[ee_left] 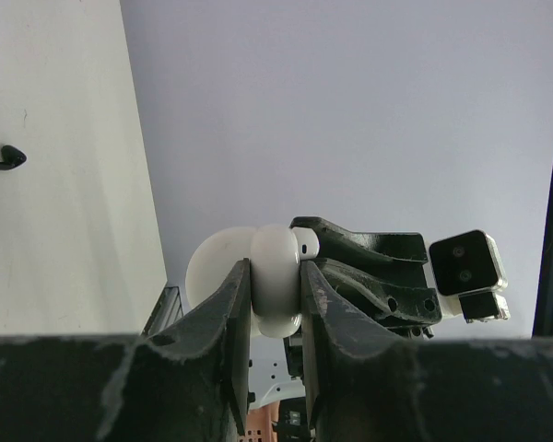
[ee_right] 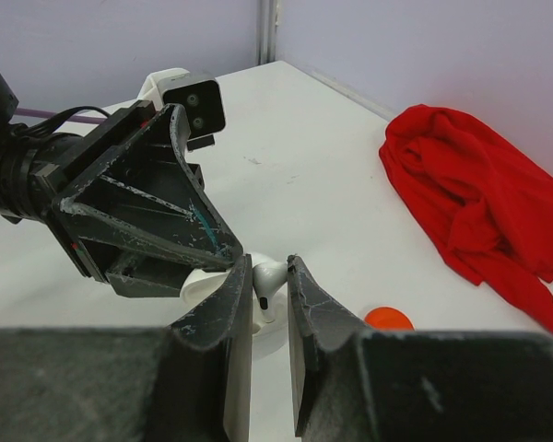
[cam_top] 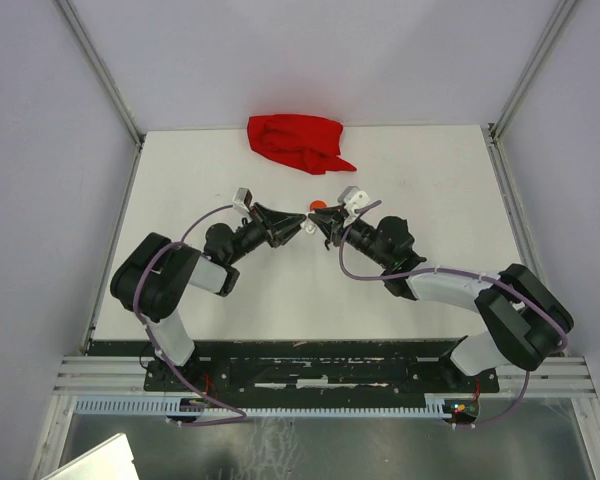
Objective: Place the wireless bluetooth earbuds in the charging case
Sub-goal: Place the earbud in the charging case.
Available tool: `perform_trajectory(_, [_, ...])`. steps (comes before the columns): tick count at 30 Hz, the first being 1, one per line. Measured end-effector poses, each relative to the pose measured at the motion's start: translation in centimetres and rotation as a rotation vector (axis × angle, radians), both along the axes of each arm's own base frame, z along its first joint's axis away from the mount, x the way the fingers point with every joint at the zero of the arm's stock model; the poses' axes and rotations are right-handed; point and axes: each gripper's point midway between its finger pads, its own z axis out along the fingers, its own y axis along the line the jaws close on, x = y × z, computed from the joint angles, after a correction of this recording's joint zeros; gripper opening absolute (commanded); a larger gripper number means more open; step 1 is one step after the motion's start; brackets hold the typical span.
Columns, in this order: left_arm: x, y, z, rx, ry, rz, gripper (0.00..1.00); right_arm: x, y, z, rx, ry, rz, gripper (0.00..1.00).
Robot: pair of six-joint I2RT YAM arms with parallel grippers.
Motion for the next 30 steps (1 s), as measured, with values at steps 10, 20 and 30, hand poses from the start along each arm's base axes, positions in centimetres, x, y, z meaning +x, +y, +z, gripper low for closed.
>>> perform_trajectory(10, [0.11, -0.31, 0.04, 0.003, 0.006, -0.006, 0.03, -0.44, -0.42, 0.02, -0.009, 0.006, -0.001, 0.01])
perform_trajectory(20, [0.18, -0.36, 0.00, 0.005, 0.009, -0.007, 0.03, -0.57, -0.54, 0.09, -0.011, 0.010, -0.003, 0.01])
perform_trajectory(30, [0.31, -0.41, -0.01, 0.008, 0.010, -0.006, 0.03, -0.78, -0.71, -0.25, -0.027, 0.019, -0.004, 0.01])
